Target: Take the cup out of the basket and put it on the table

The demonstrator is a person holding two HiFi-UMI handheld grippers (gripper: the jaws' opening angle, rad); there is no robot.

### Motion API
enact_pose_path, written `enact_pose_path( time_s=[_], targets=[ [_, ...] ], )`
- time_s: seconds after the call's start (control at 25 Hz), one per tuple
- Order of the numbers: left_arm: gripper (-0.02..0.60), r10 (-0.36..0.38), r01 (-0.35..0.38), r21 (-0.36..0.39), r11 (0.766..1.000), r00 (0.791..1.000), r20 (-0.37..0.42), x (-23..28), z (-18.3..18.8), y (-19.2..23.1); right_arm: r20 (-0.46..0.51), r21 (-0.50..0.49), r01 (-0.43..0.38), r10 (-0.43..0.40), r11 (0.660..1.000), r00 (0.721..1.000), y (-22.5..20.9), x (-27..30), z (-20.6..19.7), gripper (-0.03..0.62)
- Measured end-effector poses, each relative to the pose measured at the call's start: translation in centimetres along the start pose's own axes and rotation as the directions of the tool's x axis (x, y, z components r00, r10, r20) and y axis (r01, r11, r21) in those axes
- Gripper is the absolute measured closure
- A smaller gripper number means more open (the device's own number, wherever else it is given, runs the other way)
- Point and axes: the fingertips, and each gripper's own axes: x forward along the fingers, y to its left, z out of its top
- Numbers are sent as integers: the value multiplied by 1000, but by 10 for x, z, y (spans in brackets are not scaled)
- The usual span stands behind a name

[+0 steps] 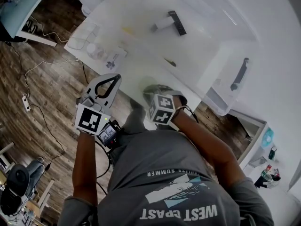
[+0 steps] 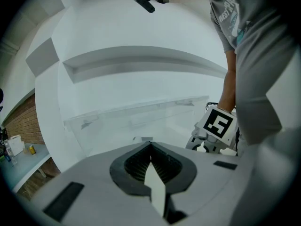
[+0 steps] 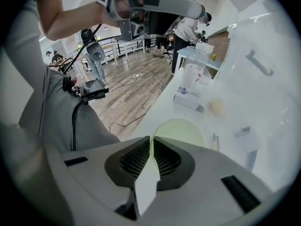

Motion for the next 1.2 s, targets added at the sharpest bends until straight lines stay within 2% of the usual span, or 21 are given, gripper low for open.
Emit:
enact_pose_path(
  time_s=[0.64, 1.2],
  targets=[
    [572, -1, 1, 0, 1000, 1000, -1, 1, -1, -1, 16, -12, -8, 8, 1000, 1000, 5, -1, -1, 549],
    [572, -8, 8, 2, 1000, 1000, -3, -1, -2, -6, 22, -19, 17, -17, 1000, 1000, 9, -4, -3, 542]
  ],
)
